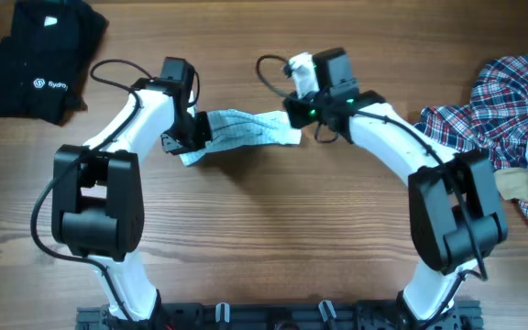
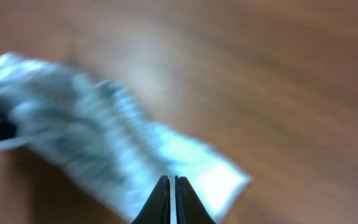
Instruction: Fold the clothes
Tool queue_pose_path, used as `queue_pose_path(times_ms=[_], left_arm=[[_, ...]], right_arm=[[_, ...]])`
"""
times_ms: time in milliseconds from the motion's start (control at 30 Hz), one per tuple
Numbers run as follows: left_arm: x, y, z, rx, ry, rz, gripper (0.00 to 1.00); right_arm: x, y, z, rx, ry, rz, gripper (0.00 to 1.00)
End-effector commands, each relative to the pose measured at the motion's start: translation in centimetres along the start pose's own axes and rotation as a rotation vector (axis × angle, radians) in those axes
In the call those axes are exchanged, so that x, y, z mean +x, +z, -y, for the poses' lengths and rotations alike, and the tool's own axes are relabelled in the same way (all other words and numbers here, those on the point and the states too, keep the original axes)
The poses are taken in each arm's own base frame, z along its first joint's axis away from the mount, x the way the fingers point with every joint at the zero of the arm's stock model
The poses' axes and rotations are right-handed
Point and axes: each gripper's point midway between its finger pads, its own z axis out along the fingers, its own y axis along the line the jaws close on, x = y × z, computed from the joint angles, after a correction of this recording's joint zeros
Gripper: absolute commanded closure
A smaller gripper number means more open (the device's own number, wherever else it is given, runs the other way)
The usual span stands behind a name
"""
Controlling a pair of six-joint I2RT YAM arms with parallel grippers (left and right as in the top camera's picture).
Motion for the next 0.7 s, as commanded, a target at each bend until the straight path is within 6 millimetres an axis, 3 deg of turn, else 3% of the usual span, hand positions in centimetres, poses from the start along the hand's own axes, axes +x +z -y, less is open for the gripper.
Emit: queue_pose_path(times_ms=[0,100,233,500,667], left_arm=[[0.1,0.4,0.2,0.008,0.024,-0.013,0.87],[0.1,0.4,0.2,0.009,0.024,-0.012,0.87],[-0.1,0.4,0.3,0.012,0.025,-0.004,0.87],[-0.1,0.4,0.3,0.012,0.025,-0.005,0.87],[-0.1,0.4,0.3,0.012,0.024,-0.004,0.87]], right_arm=[[0.1,-0.1,-4.5,-0.18,-0.015,-0.013,0.96],[0.4,0.0,-4.3,-0.164,-0.038,-0.024,0.96],[1.0,0.7,-1.7,-0.02,-0.052,-0.044,0.96],[3.4,3.0,-0.9,-0.021,-0.029,-0.111,0.96],[4.1,3.1,-0.7,-0.012,0.016,-0.137,0.96]])
